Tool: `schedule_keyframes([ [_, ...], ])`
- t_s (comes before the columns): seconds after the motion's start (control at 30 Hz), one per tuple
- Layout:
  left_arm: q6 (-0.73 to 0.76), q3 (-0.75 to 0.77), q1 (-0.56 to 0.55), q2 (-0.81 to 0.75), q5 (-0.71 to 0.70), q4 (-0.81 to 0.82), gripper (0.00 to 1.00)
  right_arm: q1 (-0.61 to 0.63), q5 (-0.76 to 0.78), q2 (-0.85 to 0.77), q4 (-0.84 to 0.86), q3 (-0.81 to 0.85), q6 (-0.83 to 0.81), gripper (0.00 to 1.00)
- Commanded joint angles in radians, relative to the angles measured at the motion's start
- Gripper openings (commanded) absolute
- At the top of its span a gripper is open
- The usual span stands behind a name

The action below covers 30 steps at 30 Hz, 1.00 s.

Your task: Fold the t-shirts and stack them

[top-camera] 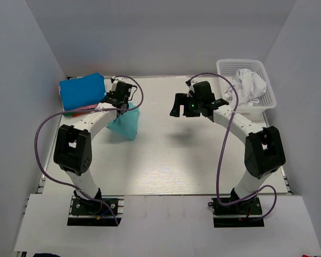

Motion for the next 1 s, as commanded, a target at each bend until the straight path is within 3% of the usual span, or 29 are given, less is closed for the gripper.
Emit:
schedule_keyframes([
  [0.0,0.218,0.069,0.025,-0.008,-0.109,0.082,0.0,-0.015,0.03,-0.041,-0.012,0.0,-0.028,0.9],
  [0.13,0.393,0.143,0.079,0.032,-0.1,0.199,0.0,-0.026,0.032,-0.033,-0.022,0.018,-0.043,0.9],
  [0.37,0.533,0.322,0.165,0.113,-0.038,0.232,0.0,-0.037,0.034,0.011,-0.075,0.089,-0.074,0.9],
  [0.53,0.552,0.474,0.222,0.168,0.051,0.195,0.0,-0.043,0.04,0.025,-0.075,0.132,-0.068,0.9],
  [0.77,0.562,0.533,0.294,0.168,0.175,0.237,0.0,-0.04,0.004,0.1,-0.069,0.235,0.001,0.9],
  [0.97,0.532,0.503,0.346,0.245,0.193,0.286,0.0,-0.037,0.006,0.161,-0.081,0.317,0.012,0.9],
])
